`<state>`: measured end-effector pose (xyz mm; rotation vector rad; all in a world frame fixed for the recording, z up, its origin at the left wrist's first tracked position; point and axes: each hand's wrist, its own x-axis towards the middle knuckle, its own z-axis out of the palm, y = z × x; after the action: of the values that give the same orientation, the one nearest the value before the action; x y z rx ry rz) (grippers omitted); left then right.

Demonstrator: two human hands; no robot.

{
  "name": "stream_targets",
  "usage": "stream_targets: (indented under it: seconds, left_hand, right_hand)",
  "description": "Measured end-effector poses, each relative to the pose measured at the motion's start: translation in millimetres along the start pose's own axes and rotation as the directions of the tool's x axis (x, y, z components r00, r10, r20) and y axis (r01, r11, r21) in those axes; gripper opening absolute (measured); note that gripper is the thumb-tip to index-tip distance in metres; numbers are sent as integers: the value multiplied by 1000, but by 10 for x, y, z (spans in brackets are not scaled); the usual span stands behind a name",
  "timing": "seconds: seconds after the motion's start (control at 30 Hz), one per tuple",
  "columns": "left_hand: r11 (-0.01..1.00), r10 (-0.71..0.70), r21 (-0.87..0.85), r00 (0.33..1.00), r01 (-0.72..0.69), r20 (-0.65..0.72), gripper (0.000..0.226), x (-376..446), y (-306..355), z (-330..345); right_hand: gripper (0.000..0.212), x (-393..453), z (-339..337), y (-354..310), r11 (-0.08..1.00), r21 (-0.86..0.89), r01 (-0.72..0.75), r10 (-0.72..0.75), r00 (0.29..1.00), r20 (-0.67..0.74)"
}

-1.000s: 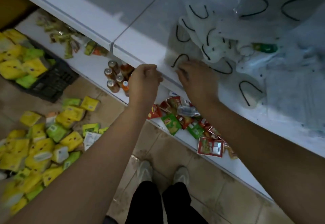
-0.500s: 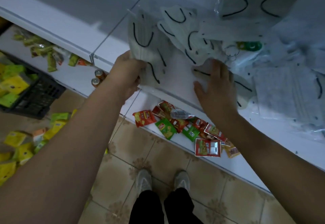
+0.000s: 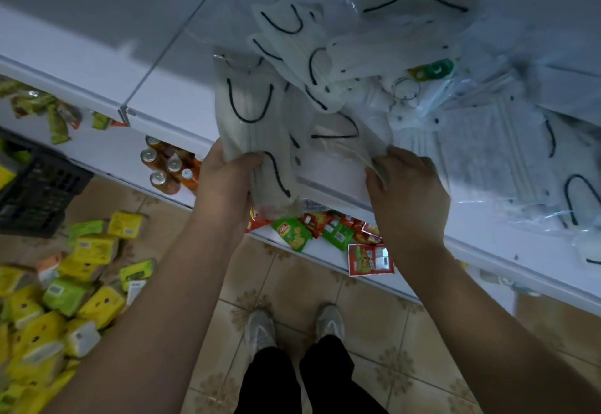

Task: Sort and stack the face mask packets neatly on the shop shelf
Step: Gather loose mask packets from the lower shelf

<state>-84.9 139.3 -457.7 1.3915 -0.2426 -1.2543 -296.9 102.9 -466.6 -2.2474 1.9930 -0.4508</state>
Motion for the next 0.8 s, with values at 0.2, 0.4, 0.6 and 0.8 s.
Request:
stream_targets:
  seconds: [0.2,0.4,0.6,0.8]
  left_hand:
    - [998,-32,-57,998,28,-58,39,-123,-135,-42]
    - [997,59,-36,989,-64,-138,41,-114,-94,-117]
    - [994,-39,-108,998,33,-50,34,-38,13,-59]
    - [1000,17,-12,994,-18,-107,34,201,212,-13]
  right_hand:
    - [16,-104,-145,-345,912,399,-91,125,991,-58]
    - [29,-22,-124,-654,841,498,-212,243,970,1]
    - [33,68,-48,-1046,852,523,8,-60,995,83]
    - [39,319,92,-1214,787,602,132,-320,923,216]
